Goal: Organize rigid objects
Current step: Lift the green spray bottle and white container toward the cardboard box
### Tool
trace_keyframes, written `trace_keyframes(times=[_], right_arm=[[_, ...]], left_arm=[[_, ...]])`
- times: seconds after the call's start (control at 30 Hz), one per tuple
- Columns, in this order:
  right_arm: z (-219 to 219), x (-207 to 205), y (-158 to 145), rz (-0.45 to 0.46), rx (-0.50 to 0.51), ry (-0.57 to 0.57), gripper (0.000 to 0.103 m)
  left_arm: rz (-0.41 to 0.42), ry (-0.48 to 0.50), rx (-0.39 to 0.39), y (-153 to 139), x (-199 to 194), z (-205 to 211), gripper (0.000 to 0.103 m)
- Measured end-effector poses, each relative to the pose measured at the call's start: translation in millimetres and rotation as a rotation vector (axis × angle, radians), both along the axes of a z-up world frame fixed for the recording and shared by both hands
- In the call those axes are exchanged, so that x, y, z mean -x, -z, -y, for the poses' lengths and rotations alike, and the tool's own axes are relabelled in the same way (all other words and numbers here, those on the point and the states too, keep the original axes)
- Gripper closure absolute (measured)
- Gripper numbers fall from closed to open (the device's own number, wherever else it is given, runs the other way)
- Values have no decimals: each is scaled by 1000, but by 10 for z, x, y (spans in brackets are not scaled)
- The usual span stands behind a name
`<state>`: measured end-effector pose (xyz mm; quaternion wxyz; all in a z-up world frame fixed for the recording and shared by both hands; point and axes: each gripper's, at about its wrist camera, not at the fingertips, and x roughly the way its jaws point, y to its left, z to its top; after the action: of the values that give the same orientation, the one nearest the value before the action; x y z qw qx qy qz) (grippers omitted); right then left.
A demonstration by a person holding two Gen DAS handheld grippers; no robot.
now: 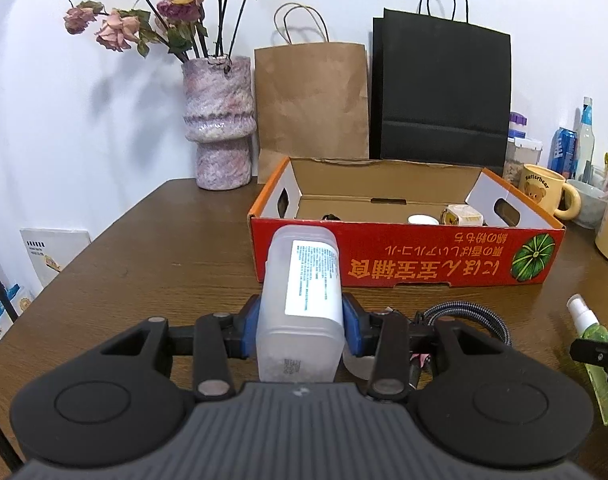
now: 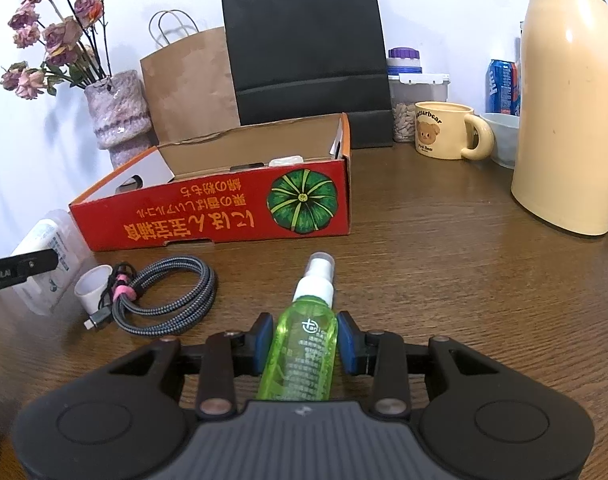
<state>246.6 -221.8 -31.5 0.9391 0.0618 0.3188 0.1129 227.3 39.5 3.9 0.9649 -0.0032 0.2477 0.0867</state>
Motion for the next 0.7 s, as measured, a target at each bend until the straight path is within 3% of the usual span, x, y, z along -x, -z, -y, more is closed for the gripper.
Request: trace_keyframes(times=[0.7], right_arm=[[-175, 292, -214, 116, 15, -17, 71]], left_arm=[[79, 1, 68, -207, 424, 18, 62]])
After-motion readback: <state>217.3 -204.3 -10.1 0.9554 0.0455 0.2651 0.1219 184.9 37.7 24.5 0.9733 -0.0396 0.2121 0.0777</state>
